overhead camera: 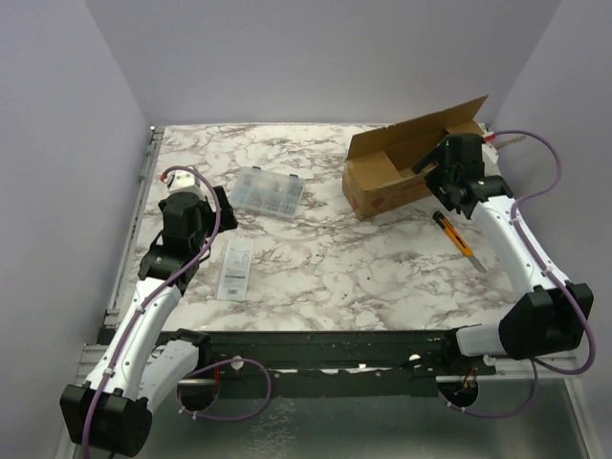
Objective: Unpack the express box
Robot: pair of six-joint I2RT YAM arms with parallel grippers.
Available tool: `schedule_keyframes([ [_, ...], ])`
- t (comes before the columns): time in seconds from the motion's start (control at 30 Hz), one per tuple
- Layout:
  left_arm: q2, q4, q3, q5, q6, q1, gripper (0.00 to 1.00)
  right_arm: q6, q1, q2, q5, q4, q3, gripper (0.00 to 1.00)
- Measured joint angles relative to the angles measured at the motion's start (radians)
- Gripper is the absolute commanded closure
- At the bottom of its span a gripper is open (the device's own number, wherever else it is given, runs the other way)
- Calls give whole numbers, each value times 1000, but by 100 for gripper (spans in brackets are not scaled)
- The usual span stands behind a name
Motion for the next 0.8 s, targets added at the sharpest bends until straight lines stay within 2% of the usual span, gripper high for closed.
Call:
schedule_keyframes([
  [0.13, -1, 7, 0, 63, -5, 0, 1, -220, 0, -130, -86, -44, -2, 1],
  [0.27, -21, 50, 8, 150, -40, 0, 1, -415, -1, -352, -244, -48, -17, 0],
  [0.4, -14, 69, 113, 228, -82, 0, 1, -554, 2, -554, -330, -74, 18, 0],
  [0.57, -9, 133, 356, 289, -140, 0, 1, -647, 1, -699, -331, -84, 146, 0],
  [0.8, -74, 201, 574, 309, -150, -5, 1, -711, 1, -848, -194, -79, 254, 0],
])
